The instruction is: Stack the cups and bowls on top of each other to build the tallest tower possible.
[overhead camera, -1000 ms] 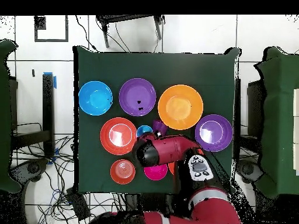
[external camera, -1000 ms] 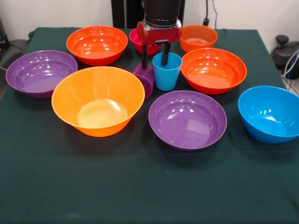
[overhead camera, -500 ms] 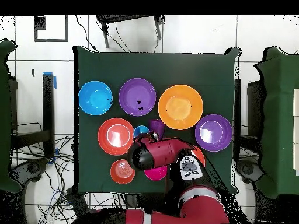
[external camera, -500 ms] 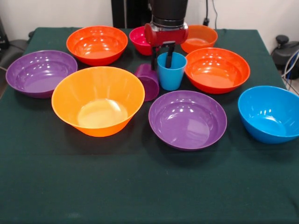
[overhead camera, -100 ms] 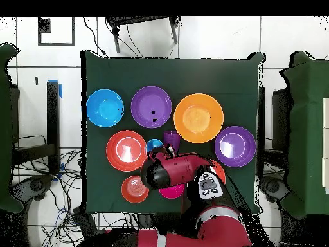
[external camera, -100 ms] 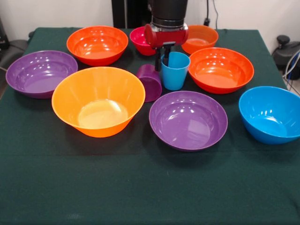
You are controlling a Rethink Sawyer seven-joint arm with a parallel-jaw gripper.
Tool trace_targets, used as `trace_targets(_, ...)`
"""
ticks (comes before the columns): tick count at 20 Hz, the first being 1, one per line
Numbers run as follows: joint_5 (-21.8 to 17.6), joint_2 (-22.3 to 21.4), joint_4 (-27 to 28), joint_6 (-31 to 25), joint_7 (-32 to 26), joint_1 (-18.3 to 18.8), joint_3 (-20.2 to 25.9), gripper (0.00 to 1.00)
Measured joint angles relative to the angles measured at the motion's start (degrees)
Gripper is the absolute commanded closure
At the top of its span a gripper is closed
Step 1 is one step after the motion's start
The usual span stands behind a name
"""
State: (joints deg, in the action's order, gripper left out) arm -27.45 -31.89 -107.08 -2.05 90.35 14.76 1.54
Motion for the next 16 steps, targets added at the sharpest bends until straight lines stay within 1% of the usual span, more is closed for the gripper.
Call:
trace_targets(6,-0.01,-0.09,-0.01,-0.11,0.0,0.18,0.26,1.0)
trace_targets(10,0.06,-1.33,-0.72,-2.3,0.0,1.23,1.5,1.0)
trace_targets(16,2.17,-8.37,-3.74,-13.01,0.0,4.77,4.53,1.0)
